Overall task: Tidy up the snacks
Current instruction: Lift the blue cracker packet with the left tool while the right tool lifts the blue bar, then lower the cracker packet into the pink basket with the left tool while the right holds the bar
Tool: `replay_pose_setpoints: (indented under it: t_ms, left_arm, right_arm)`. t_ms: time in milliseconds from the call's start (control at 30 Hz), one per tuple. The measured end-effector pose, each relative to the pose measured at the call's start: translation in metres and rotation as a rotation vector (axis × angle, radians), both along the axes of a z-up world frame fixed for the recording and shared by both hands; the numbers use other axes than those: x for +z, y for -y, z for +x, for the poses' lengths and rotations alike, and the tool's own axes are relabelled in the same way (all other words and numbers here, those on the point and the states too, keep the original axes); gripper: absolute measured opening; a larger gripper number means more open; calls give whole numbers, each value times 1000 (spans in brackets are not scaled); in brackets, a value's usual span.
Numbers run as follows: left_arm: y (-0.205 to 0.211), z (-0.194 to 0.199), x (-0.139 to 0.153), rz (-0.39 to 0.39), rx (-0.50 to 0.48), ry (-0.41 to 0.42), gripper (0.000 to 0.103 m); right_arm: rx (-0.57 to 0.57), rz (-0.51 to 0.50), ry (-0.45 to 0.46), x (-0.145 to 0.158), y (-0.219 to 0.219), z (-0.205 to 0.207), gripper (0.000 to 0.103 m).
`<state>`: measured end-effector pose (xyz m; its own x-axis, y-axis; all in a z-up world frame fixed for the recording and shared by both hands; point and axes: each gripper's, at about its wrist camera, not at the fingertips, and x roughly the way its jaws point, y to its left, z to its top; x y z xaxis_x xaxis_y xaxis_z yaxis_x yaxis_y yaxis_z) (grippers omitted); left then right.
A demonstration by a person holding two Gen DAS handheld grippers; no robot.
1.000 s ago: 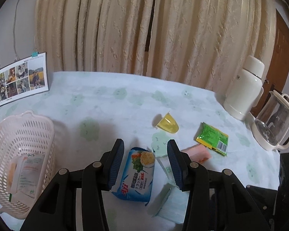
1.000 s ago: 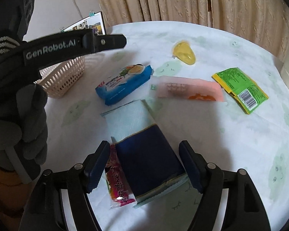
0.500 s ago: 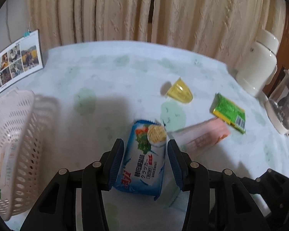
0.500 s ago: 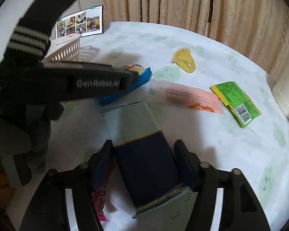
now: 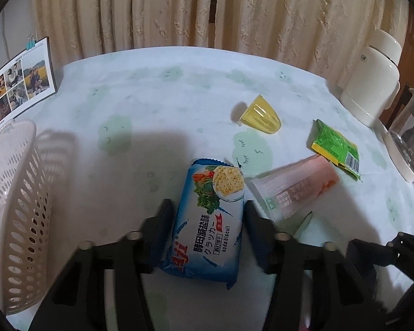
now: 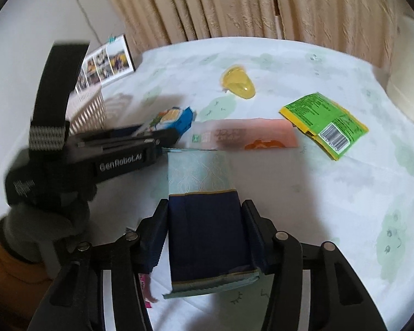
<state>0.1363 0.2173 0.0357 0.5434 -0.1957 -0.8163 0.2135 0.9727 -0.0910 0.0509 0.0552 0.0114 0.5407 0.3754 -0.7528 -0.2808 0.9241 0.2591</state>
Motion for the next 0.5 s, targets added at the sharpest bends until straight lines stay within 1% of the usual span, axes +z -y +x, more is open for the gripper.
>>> replay_pose_setpoints:
  t_ms: [167, 333, 367, 500]
  left_arm:
    - [0, -3, 7, -8, 11, 26, 42]
    - [-4, -11, 27, -22, 35, 99, 42]
    - [-5, -12, 31, -26, 37, 125, 42]
    - [-11, -20, 46, -49, 55, 174, 42]
  right_arm:
    - [-19, 103, -12, 3, 11, 3, 47]
    - [-31, 163, -11, 5, 17, 5, 47]
    - [-32, 180, -12, 6, 18, 5, 47]
    - [-30, 265, -26, 6, 24, 7, 47]
